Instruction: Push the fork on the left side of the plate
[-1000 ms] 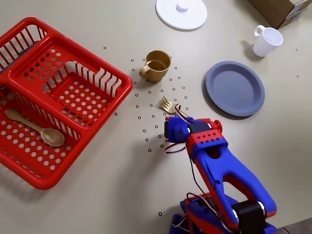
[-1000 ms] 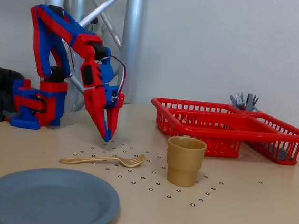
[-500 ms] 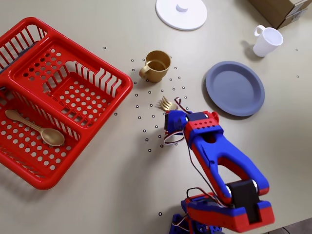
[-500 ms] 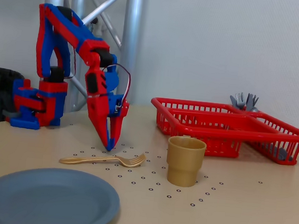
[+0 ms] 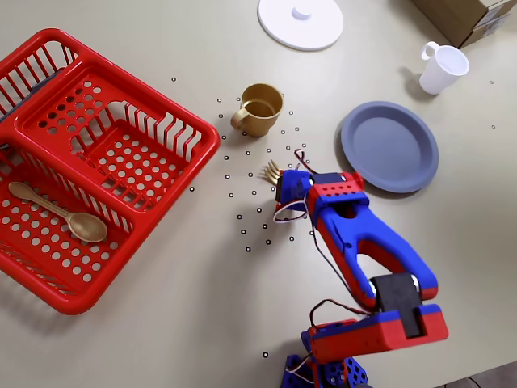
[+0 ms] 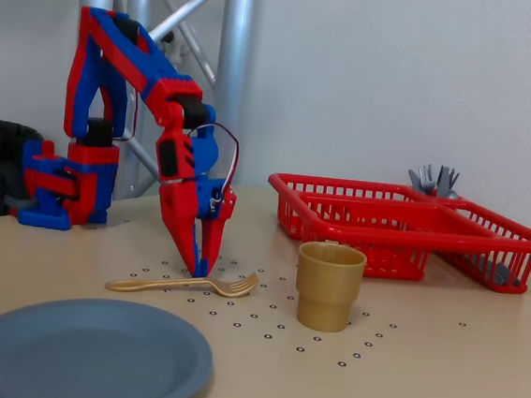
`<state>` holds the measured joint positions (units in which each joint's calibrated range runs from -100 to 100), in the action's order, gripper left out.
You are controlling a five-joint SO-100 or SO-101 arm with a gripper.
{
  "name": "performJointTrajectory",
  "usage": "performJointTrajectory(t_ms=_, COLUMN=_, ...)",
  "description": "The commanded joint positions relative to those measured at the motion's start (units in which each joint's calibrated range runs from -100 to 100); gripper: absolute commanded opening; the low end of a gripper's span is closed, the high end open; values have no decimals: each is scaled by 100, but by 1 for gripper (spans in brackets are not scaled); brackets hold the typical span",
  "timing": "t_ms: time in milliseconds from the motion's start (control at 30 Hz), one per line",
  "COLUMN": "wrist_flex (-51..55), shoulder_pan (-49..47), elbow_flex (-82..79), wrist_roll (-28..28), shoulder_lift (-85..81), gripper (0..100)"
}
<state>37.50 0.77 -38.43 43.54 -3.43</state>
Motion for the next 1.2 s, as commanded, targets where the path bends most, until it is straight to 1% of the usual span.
performJointTrajectory(t_ms=0, wrist_flex=-108, shoulder_pan=145, elbow_flex=470, wrist_roll=39, shoulder_lift=-80, gripper=0)
performJointTrajectory(t_ms=467, wrist_flex=-116, shoulder_pan=533, elbow_flex=1359, wrist_roll=68, shoulder_lift=512, gripper=0)
performJointTrajectory(t_ms=733, wrist_flex=-124, shoulder_pan=892, elbow_flex=1812, wrist_roll=-166, shoulder_lift=825, gripper=0)
performJointTrajectory(t_ms=900, wrist_flex=-124, shoulder_pan=885, elbow_flex=1413, wrist_roll=-274, shoulder_lift=664, gripper=0)
performJointTrajectory(t_ms=1167, wrist_flex=-116, shoulder_pan=195, elbow_flex=506, wrist_roll=-581, shoulder_lift=115, gripper=0)
